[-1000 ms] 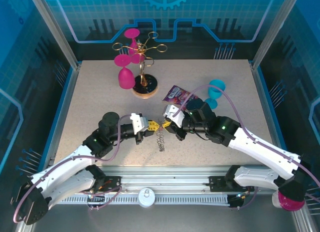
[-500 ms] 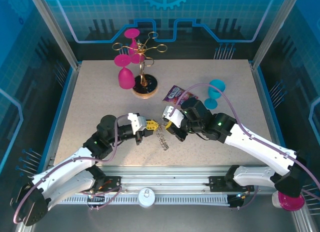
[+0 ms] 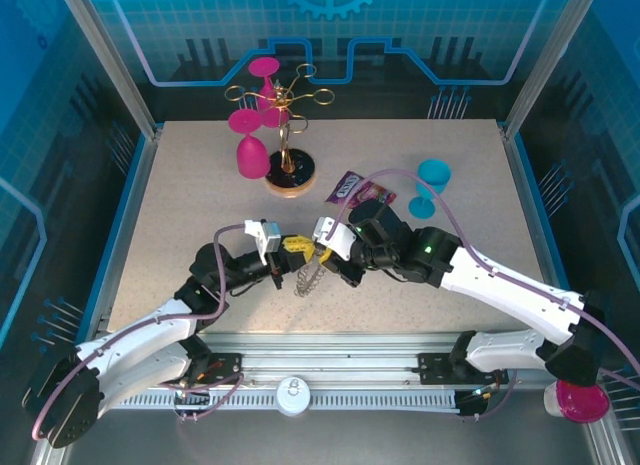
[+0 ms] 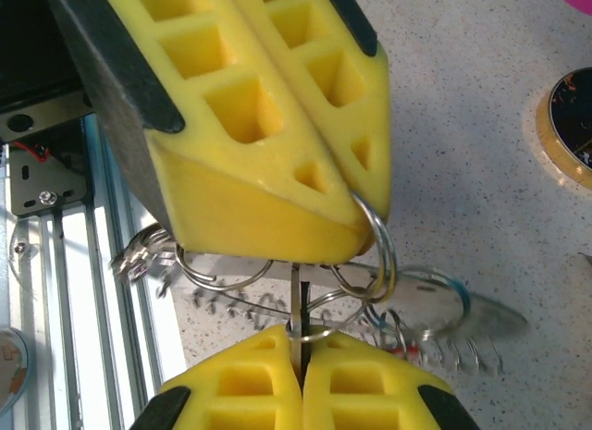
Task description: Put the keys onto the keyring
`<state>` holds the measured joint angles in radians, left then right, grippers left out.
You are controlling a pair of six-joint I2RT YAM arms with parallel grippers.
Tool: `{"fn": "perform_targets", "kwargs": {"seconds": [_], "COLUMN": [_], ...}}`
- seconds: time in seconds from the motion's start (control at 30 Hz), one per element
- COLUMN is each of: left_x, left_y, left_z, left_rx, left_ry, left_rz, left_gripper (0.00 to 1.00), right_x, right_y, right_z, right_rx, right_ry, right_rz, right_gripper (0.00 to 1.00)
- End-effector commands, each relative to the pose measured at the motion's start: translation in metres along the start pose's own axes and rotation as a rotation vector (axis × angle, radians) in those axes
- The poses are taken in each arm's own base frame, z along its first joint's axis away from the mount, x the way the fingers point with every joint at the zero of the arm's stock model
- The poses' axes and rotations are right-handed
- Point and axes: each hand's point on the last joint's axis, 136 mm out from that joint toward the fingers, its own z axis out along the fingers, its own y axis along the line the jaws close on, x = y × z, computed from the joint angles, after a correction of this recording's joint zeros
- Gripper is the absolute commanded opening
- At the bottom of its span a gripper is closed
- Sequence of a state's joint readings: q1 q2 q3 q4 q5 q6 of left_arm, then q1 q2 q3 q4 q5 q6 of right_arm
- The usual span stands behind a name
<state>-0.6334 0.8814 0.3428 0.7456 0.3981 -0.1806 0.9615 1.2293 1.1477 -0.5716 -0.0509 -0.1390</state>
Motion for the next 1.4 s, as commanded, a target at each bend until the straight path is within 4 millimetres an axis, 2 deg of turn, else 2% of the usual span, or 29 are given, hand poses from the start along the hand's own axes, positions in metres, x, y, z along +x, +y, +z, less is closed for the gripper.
{"fn": "perform_targets", "kwargs": {"seconds": [0.0, 0.1, 0.17, 0.43, 0.67, 0.87, 1.03, 1.2, 1.27, 1.37], "left_x": [-0.035, -0.039, -0.041, -0.039, -0.024, -0.009, -0.002, -0.017, -0.025, -0.036], "left_y": [-0.001, -0.004, -0.004, 0.005, 0.009, 0.011, 0.011, 0.000, -0.005, -0.010], "left_z": [-0.005, -0.006, -0.007, -0.006, -0.001, 0.003, 0.004, 0.003, 0.002, 0.001], "left_rx": [-0.021, -0.012, -0.017, -0.064, -0.079, -0.079, -0.073, -0.024, 0.000, 0.023], "left_ry": [-0.132, -0.137, -0.147, -0.133, -0.036, 0.053, 0.102, 0.020, -0.020, -0.074], "left_rz": [0.008, -0.004, -0.014, -0.022, 0.027, 0.059, 0.077, 0.092, 0.093, 0.097], "left_gripper": [0.00, 0.00, 0.00, 0.00, 0.00, 0.00, 0.00, 0.00, 0.00, 0.00], "right_x": [0.014, 0.025, 0.025, -0.002, -0.027, -0.041, -0.040, -0.021, -0.011, -0.007], "right_y": [0.004, 0.000, 0.000, -0.011, -0.039, -0.044, -0.044, -0.040, -0.033, -0.022], "right_z": [0.004, 0.010, 0.011, -0.001, -0.029, -0.040, -0.038, -0.024, -0.015, -0.007], "right_rx": [0.000, 0.020, 0.020, 0.089, 0.270, 0.295, 0.290, 0.242, 0.194, 0.120], "right_ry": [0.103, 0.178, 0.197, 0.131, 0.032, -0.005, 0.013, 0.091, 0.129, 0.155], "right_rz": [-0.044, -0.065, -0.079, -0.121, -0.137, -0.158, -0.170, -0.145, -0.136, -0.125], "right_gripper": [0.00, 0.00, 0.00, 0.00, 0.00, 0.00, 0.00, 0.00, 0.00, 0.00]}}
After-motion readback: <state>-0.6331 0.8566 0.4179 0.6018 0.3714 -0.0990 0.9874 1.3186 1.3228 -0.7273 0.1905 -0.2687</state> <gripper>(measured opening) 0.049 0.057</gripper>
